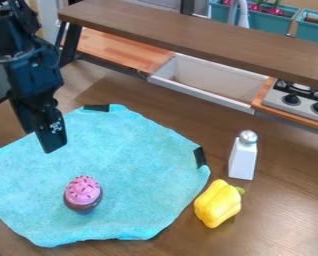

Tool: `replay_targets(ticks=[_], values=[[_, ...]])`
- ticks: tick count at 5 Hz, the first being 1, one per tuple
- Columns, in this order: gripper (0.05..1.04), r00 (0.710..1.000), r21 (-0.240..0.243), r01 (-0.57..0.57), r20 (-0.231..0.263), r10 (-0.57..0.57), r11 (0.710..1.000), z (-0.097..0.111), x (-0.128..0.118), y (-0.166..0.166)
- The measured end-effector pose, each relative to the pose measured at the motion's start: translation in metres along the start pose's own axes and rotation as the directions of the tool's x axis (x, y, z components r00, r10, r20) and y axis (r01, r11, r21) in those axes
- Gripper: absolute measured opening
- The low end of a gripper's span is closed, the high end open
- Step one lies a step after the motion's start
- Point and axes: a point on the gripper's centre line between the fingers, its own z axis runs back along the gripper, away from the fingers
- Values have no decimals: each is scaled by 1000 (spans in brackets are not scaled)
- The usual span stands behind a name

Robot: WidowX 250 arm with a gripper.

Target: Fold the cloth from top left to bottom right

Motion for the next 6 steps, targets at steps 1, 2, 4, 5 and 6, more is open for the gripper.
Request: replay_targets(ticks=[1, 2, 4, 5, 6], values=[[1001, 1000, -16, -11, -18, 11, 1000, -7, -2, -1], [1001, 999, -3, -27, -41, 27, 1000, -21, 13, 13], [1001, 996, 66, 81, -45, -78, 995, -55, 61, 44], [1001, 986, 125, 169, -14, -169, 978, -59, 84, 58], [1001, 964, 121, 264, -2, -266, 957, -54, 103, 73]])
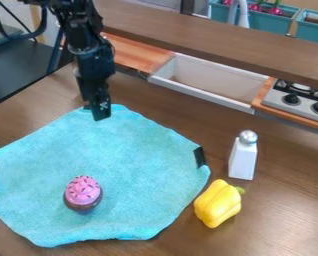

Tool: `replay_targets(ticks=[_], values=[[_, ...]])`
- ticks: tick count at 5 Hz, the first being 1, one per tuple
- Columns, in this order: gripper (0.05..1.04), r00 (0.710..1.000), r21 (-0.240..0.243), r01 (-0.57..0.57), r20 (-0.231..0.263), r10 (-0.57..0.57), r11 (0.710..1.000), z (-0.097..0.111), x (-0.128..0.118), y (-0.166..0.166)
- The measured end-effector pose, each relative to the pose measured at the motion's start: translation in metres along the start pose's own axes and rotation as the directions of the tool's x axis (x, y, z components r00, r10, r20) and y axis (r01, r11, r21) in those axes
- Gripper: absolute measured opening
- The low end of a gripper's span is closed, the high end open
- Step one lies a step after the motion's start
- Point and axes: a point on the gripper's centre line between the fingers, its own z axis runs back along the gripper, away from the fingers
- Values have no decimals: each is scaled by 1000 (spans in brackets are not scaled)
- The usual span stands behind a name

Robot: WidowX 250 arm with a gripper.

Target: Fold the cloth from top left to bottom right

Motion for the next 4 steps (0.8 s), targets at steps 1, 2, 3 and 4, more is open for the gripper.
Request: replay_targets(ticks=[1, 2, 3, 4], values=[[1001, 1000, -42, 11, -19, -11, 999, -12, 3, 27], [1001, 996, -68, 49, -65, -53, 997, -31, 6, 44], [1001, 995, -68, 55, -76, -60, 996, -39, 12, 56], [1001, 995, -74, 59, -78, -64, 996, -43, 12, 56]])
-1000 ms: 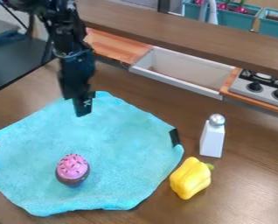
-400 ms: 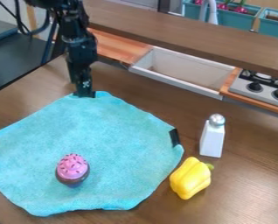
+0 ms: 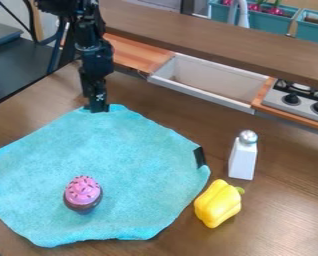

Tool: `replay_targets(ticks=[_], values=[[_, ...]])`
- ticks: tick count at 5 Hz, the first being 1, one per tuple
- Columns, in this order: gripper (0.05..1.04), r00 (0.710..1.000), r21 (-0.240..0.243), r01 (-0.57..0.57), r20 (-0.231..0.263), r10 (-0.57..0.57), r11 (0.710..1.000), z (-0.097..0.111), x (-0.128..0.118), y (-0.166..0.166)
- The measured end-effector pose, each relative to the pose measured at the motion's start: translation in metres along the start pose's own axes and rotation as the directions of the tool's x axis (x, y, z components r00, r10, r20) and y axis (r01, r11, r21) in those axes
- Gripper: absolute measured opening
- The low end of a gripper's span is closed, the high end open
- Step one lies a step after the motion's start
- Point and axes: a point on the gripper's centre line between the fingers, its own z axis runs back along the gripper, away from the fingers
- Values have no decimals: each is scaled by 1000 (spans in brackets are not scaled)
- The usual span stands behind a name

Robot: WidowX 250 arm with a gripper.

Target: Fold the cloth from top left to bottom right

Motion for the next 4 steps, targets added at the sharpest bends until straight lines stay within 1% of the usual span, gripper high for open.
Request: replay_targets(ticks=[1, 2, 3, 4], values=[[1001, 1000, 31, 10, 23, -10, 999, 0, 4, 5], [1001, 1000, 56, 1, 19, -3, 998, 0, 4, 10], [1001, 1000, 42, -9, -9, 9, 999, -12, 5, 16], [1001, 999, 55, -30, -16, 30, 998, -16, 7, 24]])
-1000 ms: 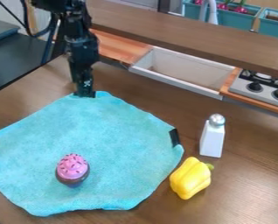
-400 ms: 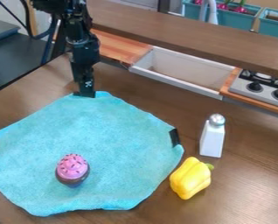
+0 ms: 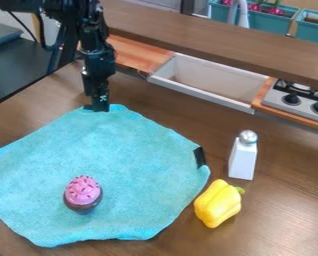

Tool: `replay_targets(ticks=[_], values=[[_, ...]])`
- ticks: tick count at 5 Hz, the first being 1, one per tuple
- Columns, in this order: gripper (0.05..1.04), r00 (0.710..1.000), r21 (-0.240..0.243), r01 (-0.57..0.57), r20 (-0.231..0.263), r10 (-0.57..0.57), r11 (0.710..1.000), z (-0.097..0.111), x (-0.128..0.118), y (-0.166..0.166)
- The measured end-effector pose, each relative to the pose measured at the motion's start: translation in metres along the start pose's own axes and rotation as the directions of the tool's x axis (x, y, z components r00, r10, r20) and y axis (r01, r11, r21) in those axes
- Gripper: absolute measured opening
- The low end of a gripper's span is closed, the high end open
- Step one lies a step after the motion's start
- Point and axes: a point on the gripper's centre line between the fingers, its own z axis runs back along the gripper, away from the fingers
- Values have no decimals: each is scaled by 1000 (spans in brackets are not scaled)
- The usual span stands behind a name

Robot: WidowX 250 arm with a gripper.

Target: Fold the cloth from top left to bottom right

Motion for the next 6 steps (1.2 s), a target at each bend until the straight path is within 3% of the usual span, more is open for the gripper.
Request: replay_targets(ticks=[3, 5, 6], values=[[966, 999, 16, -39, -12, 39, 999, -20, -3, 0], [388, 994, 15, -107, 8, 107, 994, -29, -8, -9], [197, 990, 4, -132, 40, 131, 991, -26, -13, -13]])
